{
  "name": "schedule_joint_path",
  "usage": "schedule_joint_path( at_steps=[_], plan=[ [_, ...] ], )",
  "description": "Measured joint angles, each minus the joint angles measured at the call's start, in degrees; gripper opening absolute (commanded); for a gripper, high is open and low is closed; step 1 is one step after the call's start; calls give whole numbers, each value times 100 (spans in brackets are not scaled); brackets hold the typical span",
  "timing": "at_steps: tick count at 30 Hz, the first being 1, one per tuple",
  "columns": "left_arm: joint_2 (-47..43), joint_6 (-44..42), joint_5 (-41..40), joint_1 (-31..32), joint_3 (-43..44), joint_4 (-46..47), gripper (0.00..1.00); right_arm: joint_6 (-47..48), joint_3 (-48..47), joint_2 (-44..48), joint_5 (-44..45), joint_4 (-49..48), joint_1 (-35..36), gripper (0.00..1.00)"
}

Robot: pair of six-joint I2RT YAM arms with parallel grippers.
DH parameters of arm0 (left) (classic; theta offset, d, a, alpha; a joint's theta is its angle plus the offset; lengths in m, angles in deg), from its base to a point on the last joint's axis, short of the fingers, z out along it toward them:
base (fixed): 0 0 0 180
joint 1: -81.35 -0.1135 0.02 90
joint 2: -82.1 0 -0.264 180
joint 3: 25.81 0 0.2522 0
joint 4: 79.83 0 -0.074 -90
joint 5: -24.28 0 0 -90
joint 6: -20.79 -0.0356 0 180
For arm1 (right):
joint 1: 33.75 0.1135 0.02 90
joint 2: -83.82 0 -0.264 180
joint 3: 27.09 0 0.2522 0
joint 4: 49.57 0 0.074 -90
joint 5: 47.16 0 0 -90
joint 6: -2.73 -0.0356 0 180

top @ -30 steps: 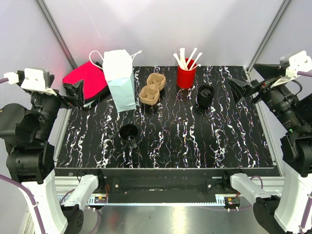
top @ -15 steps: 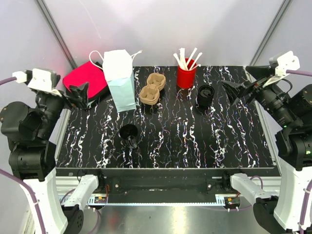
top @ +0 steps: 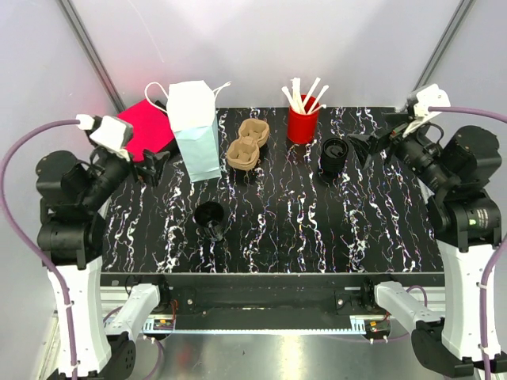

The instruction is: Pack the takeout coffee

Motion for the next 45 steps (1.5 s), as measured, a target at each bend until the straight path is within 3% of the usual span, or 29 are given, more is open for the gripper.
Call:
schedule_joint_path(
  at_steps=[6, 21, 29, 32, 38, 45],
  plan=[
    [52, -393, 505, 4, -752, 66, 99, -7, 398, -31, -20, -212, 0, 100],
    [822, -1141, 498, 181, -2055, 85, 99, -28, 680, -203, -575, -282, 0, 100],
    [1038, -1241, 282, 866, -2391, 72, 99, 7, 579, -671, -647, -146, 94, 100],
    [1132, -1250, 105, 1137, -2448, 87, 99, 118, 398, -909, -490, -42, 433, 100],
    [1191, -1154, -326, 1268, -2612, 243, 99, 621, -339, -1698, 219, 142, 1897, 100],
    [960, -1034, -876, 1272, -2645, 599, 99, 1182, -1628, -3187, 748, 118, 2673, 100]
  ],
)
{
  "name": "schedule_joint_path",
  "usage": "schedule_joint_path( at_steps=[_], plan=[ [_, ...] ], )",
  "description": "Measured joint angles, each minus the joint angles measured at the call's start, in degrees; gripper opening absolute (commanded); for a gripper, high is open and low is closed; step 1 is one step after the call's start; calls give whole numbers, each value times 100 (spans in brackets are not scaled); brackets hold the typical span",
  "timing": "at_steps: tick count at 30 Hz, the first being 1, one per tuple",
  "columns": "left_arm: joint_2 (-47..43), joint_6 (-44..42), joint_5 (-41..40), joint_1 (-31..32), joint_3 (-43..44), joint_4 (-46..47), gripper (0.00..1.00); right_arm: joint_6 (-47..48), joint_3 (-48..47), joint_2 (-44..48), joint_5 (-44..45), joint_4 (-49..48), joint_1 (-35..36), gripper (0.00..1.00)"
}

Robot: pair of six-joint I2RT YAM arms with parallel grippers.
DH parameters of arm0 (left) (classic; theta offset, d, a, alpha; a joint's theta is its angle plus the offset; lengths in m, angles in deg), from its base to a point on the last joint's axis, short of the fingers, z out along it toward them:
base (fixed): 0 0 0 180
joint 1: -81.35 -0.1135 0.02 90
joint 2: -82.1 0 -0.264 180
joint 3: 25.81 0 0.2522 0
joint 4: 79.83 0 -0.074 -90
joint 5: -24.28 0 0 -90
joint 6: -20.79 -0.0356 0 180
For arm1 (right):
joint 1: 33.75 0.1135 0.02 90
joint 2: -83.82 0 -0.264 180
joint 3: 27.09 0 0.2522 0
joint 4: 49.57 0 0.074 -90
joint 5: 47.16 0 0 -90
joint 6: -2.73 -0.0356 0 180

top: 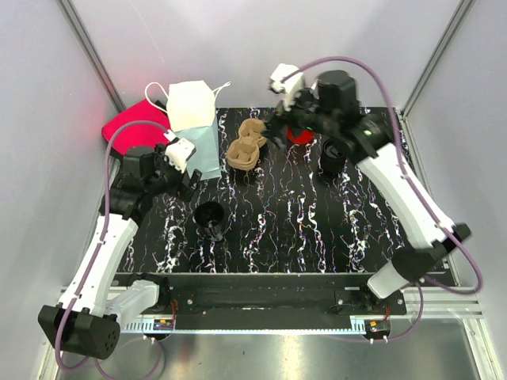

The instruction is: Pack the takeout coffee

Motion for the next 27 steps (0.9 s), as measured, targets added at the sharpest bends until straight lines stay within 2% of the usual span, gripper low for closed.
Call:
schedule_joint_path(
  at_steps=[5, 13, 23, 27],
  plan=[
    [-179, -4, -610, -68, 13, 160, 99, 551, -1156, -1222, 120, 70, 533, 100],
    [-466, 323, -1137, -997, 13, 553, 99, 1333, -2225, -2697, 131, 160, 826, 100],
    [-476, 719, -1147, -1729, 11, 619, 99, 1808, -3952, -4118, -627, 155, 844, 97],
    [-479, 817, -1075, -1998, 11, 619, 99, 1895, -4113, -4404, -1016, 96, 850, 95]
  ],
)
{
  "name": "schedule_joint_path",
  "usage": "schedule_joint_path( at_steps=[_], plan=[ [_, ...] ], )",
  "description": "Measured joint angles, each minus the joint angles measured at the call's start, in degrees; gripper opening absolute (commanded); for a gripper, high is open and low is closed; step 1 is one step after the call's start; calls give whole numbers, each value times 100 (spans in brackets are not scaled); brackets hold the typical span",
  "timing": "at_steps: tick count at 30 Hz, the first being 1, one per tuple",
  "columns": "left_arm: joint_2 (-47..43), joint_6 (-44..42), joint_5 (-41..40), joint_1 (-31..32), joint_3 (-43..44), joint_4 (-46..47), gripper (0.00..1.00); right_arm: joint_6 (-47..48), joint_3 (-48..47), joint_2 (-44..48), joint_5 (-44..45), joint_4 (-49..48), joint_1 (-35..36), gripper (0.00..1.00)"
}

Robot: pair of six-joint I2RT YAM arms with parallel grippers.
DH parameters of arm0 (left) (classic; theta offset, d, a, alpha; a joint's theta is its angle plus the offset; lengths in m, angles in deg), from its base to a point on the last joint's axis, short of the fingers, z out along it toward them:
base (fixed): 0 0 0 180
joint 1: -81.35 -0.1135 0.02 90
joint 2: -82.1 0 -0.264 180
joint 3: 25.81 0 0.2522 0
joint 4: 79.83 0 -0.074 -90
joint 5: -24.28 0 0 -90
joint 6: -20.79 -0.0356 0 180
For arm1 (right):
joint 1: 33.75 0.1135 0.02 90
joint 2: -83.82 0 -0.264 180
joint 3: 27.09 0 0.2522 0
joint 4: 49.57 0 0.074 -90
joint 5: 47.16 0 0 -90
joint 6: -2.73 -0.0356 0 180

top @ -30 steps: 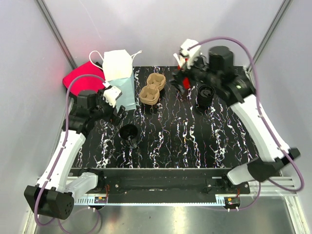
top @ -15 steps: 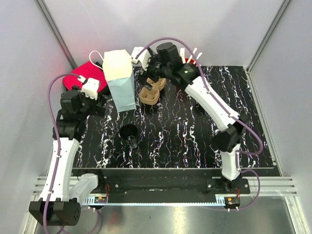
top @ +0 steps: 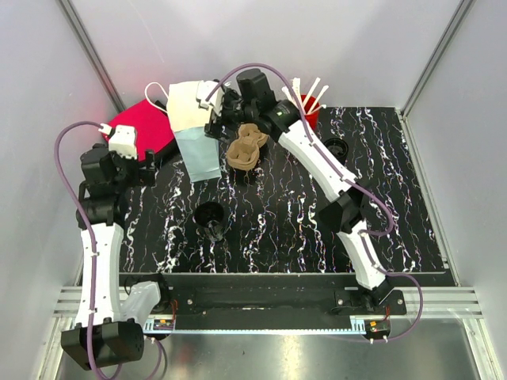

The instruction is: Pack the takeout coffee

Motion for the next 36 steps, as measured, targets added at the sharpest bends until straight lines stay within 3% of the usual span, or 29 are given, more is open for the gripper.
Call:
schedule_joint_path(
  at_steps=[15, 29, 34, 36],
  plan=[
    [59, 142, 358, -293, -24, 2, 99, 212, 0, -710, -498, -238, 48, 85],
    [103, 184, 520, -385, -116, -2, 99, 516, -44, -789, -494, -503, 68, 28],
    [103, 201, 590, -426, -118, -2, 99, 575, -94, -789, -503, -498, 68, 3],
    [103, 219, 610, -444, -125, -2, 99, 577, -118, -789, -503, -485, 72, 0]
  ],
)
